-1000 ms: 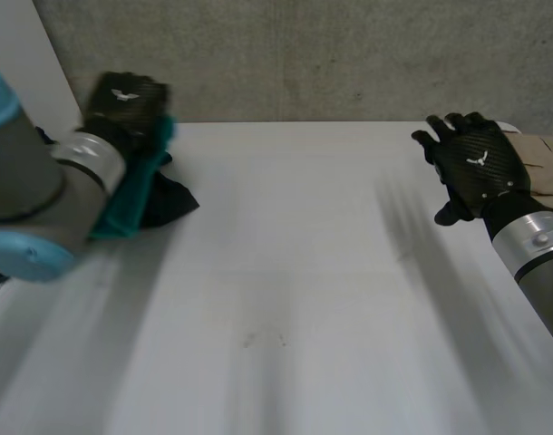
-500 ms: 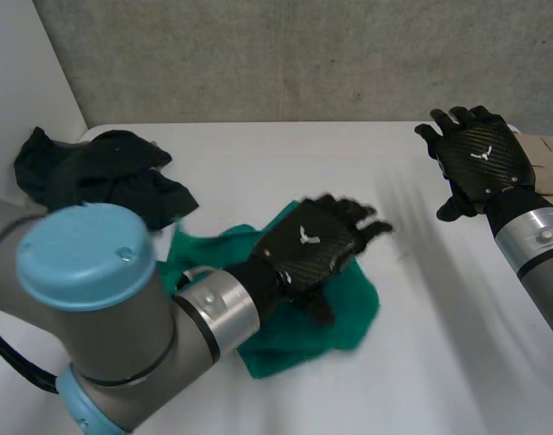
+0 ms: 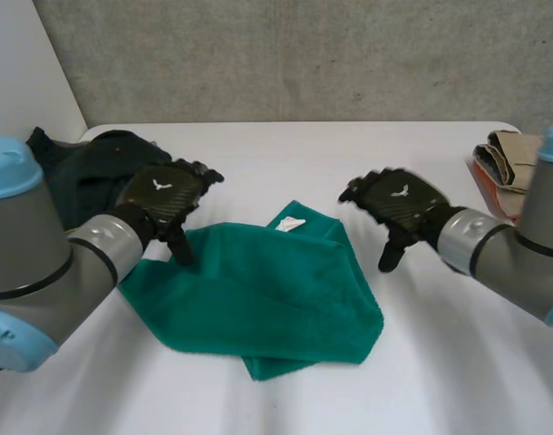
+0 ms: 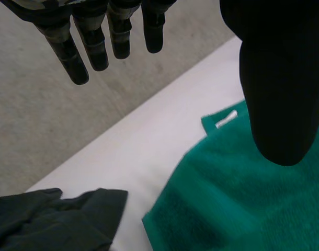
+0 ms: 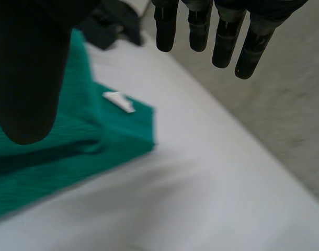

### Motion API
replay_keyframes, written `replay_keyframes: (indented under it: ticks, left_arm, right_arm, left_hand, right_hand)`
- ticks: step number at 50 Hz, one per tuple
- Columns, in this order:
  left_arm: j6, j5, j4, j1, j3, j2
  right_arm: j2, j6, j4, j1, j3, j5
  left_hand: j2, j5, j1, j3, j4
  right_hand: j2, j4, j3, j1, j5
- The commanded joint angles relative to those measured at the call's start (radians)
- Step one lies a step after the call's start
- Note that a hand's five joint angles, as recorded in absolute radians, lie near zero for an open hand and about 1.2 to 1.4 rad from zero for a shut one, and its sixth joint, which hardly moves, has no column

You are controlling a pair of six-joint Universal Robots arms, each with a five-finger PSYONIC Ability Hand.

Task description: Fold the laundry.

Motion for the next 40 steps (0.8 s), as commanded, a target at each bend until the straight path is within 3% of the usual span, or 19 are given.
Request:
replay_keyframes:
  ticks: [1, 11, 16, 20, 21, 25, 35, 38, 40]
  left_arm:
    - [0.050, 0.064, 0.013, -0.017, 0.144, -0.201]
    - [0.060, 0.062, -0.040, -0.014, 0.423, -0.471]
    - [0.061, 0.067, -0.074, -0.012, 0.475, -0.534]
    - [0.061, 0.067, -0.086, -0.009, 0.477, -0.540]
    - [0.061, 0.065, -0.086, -0.011, 0.472, -0.535]
    - [0.061, 0.054, -0.089, -0.020, 0.463, -0.514]
    - [0.173, -0.005, -0.089, -0.032, 0.328, -0.229]
    - [0.230, -0.009, -0.091, -0.046, 0.282, -0.135]
    - [0.271, -0.007, -0.091, -0.071, 0.249, -0.062]
  right_arm:
    - [0.107, -0.047, 0.143, 0.050, -0.106, 0.020]
    - [0.069, -0.041, 0.086, 0.043, -0.010, 0.108]
    - [0.058, -0.053, 0.070, 0.039, 0.013, 0.108]
    - [0.058, -0.053, 0.042, 0.039, 0.010, 0.111]
    - [0.060, -0.055, 0.030, 0.039, 0.003, 0.112]
    - [0.066, -0.061, 0.007, 0.039, -0.020, 0.118]
    - [0.149, -0.211, -0.079, 0.006, -0.166, 0.086]
    - [0.192, -0.282, -0.095, 0.009, -0.221, 0.025]
    - [0.224, -0.311, -0.093, 0.007, -0.264, -0.064]
  left_hand:
    - [0.023, 0.011, 0.039, 0.017, 0.025]
    - [0.116, 0.104, 0.133, 0.111, 0.118]
    - [0.322, 0.310, 0.338, 0.316, 0.324]
    - [0.671, 0.659, 0.687, 0.665, 0.673]
    - [0.884, 0.872, 0.900, 0.878, 0.886]
    - [1.187, 1.175, 1.204, 1.182, 1.189]
    - [1.188, 1.176, 1.204, 1.182, 1.190]
    - [1.188, 1.176, 1.204, 1.182, 1.190]
    - [1.188, 1.176, 1.204, 1.182, 1.190]
  right_hand:
    - [-0.048, -0.062, -0.040, -0.028, -0.060]
    - [-0.048, -0.062, -0.040, -0.028, -0.060]
    - [-0.048, -0.062, -0.040, -0.028, -0.060]
    - [-0.048, -0.062, -0.040, -0.028, -0.060]
    - [-0.048, -0.062, -0.040, -0.028, -0.060]
    - [-0.048, -0.062, -0.040, -0.028, -0.060]
    - [-0.048, -0.062, -0.040, -0.028, -0.060]
    - [-0.048, -0.062, -0.040, -0.028, -0.060]
    - [-0.048, -0.062, -0.040, -0.028, -0.060]
